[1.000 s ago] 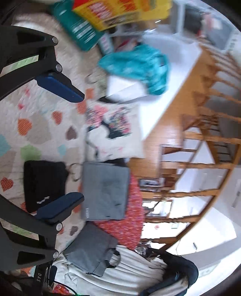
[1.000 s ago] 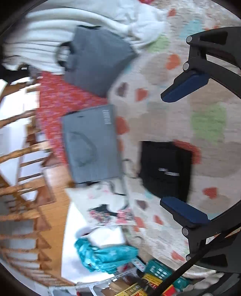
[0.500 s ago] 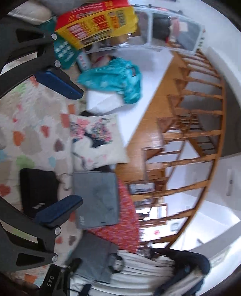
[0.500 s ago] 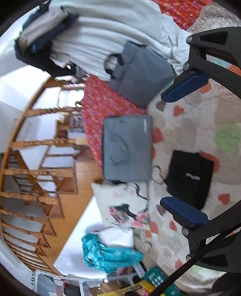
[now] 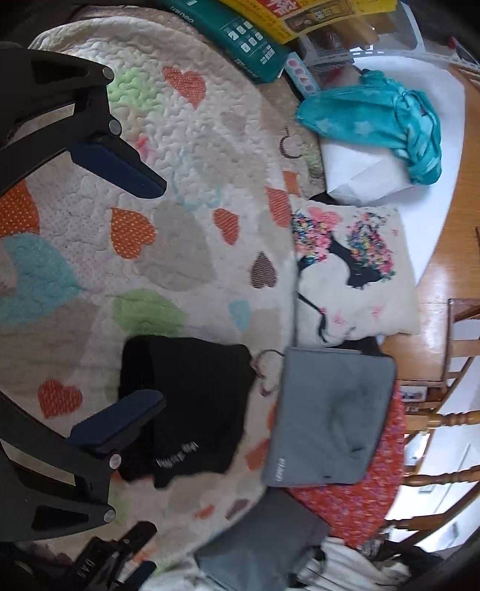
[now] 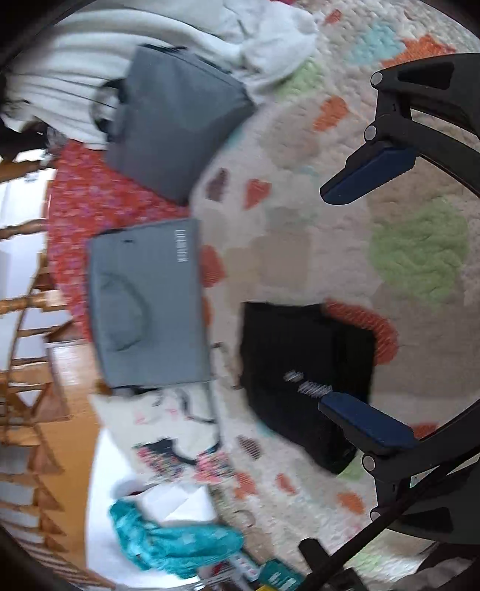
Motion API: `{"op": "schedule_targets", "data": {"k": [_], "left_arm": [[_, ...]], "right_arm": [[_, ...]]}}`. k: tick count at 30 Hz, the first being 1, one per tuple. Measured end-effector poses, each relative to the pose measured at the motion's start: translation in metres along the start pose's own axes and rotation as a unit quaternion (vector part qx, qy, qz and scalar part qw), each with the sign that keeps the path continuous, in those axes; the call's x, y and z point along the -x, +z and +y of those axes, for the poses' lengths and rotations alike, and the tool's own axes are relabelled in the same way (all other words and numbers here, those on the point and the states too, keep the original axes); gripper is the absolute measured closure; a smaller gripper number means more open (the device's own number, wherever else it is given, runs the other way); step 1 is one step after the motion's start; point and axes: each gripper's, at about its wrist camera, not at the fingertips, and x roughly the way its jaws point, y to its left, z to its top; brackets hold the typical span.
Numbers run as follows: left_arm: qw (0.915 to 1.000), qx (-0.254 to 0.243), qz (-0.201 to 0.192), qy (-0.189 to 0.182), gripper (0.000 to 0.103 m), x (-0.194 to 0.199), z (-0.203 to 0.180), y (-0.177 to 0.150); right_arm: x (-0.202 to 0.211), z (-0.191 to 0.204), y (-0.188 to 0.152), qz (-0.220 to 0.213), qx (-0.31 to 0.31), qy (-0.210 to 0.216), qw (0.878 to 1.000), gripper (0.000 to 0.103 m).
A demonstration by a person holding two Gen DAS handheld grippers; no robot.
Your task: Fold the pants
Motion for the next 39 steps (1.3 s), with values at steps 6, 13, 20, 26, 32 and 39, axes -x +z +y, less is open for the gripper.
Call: {"op": "schedule_targets", "data": {"k": [6,13,20,26,32,39], "left_arm": [[0.9983,-0.055,0.009,0.015,0.000,-0.029,-0.018,-0.016],[0.9981,-0.049,0.036,0.007,0.000,-0.048,-0.021,-0.021],[0.9971,-0.048,0.059,-0.007,0.000,-0.058,-0.025,-0.024],[0.9965,-0.051,0.065,-0.014,0.000,-0.059,-0.026,-0.026],[0.9962,-0.037,0.076,-0.020,0.000,-0.062,-0.021,-0.026],[0.9953,-0.015,0.092,-0.028,0.000,-0.066,-0.014,-0.026]], "right_arm": [[-0.029,0.000,-0.012,0.015,0.002,-0.016,1.000,0.000],[-0.052,-0.007,-0.020,0.042,-0.027,-0.005,0.999,0.000],[-0.062,-0.002,-0.027,0.055,-0.013,-0.009,0.998,0.000],[-0.063,0.004,-0.031,0.060,0.000,-0.008,0.998,0.000],[-0.063,0.012,-0.036,0.062,0.018,-0.012,0.998,0.000],[-0.066,0.011,-0.037,0.066,0.021,-0.015,0.997,0.000]]}}
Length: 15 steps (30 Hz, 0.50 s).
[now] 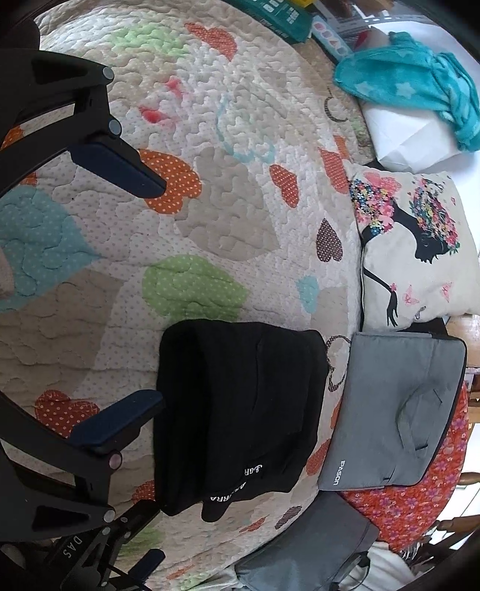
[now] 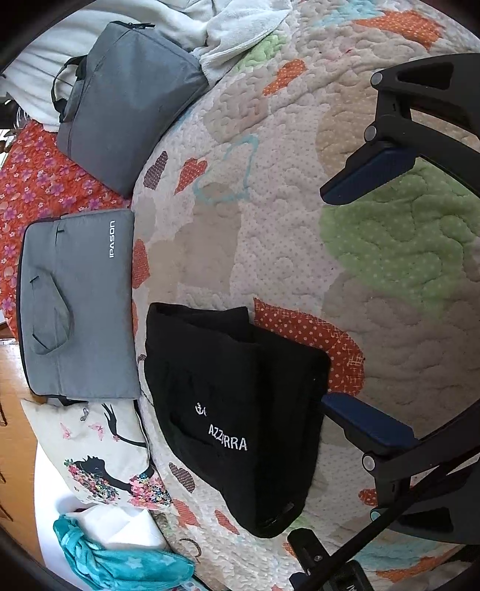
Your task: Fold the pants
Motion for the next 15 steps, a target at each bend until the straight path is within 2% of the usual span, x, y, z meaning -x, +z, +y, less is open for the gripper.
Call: {"op": "schedule_targets", "data": {"k": [15], "left_arm": [[0.9999,-0.004,0.010,-0.008,0.000,-0.0039,-0.0029,-0.0029]], "right_arm": [[-0.0042,0.0027,-0.0022,0.004,0.012,0.003,1.000,0.000]]}}
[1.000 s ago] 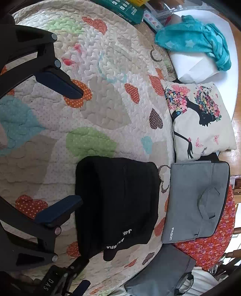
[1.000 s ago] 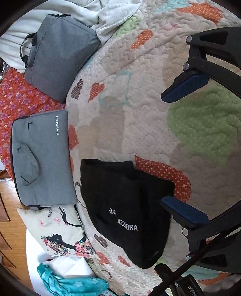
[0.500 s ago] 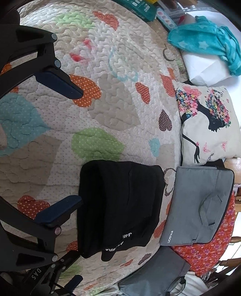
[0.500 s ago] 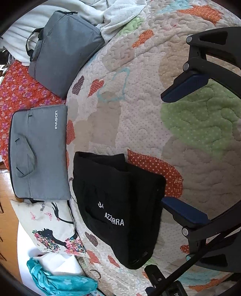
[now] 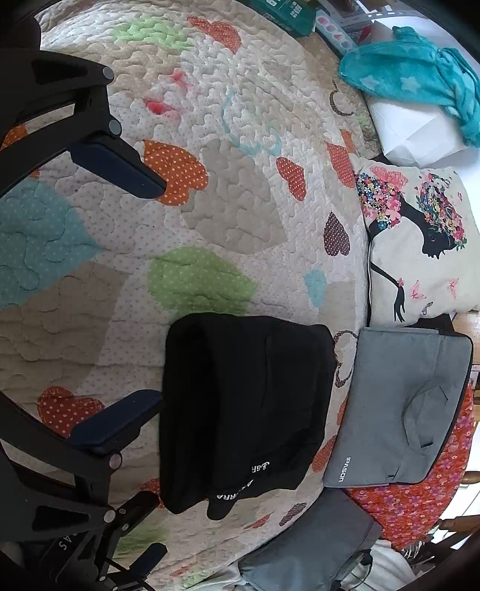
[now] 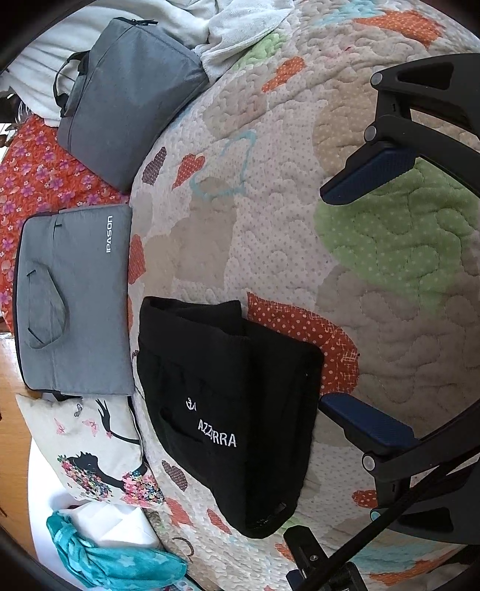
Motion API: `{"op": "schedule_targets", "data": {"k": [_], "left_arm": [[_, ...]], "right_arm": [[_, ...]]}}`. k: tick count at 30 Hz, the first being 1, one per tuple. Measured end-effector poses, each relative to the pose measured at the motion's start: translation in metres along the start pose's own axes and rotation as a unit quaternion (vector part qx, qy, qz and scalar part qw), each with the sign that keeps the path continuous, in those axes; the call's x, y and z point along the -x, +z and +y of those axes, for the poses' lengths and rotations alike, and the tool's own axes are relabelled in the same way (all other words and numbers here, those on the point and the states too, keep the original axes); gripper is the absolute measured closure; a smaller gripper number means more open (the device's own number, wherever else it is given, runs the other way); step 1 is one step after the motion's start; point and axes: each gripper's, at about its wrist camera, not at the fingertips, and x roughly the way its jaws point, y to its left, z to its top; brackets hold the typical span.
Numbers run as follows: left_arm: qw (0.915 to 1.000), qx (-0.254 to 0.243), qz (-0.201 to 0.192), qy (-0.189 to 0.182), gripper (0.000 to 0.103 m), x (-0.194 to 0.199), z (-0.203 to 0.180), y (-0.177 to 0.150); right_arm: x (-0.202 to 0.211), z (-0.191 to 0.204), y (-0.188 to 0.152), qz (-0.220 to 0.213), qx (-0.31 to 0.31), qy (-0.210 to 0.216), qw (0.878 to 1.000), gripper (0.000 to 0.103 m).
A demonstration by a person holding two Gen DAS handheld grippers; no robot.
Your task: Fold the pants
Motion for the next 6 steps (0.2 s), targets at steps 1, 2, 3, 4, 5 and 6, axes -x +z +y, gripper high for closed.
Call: {"op": "schedule_targets", "data": {"k": [1,2,3,4,5,6], "left_arm": [[1.0000,-0.001,0.000,0.000,0.000,-0.0002,-0.0003,-0.0002],[1.0000,-0.001,0.001,0.000,0.000,-0.0006,-0.0004,-0.0004],[1.0000,0.000,0.002,0.000,0.000,-0.0010,-0.0005,-0.0006],[1.0000,0.001,0.004,0.000,0.000,-0.0023,-0.0004,-0.0009],[1.0000,0.001,0.008,-0.001,0.000,-0.0039,-0.0001,-0.0013],[0.9999,0.002,0.014,-0.002,0.000,-0.0066,-0.0001,-0.0018]], "right_arm": [[0.0000,0.0003,-0.0002,0.000,0.000,0.000,1.000,0.000],[-0.0001,0.0005,-0.0001,0.000,0.001,0.000,1.000,0.000],[-0.0002,0.0005,-0.0003,0.001,0.001,0.000,1.000,0.000],[-0.0001,0.0006,-0.0006,0.001,0.000,0.000,1.000,0.000],[-0.0002,0.0005,-0.0007,0.001,0.000,0.000,1.000,0.000],[-0.0006,0.0005,-0.0008,0.002,0.000,0.001,1.000,0.000]]}}
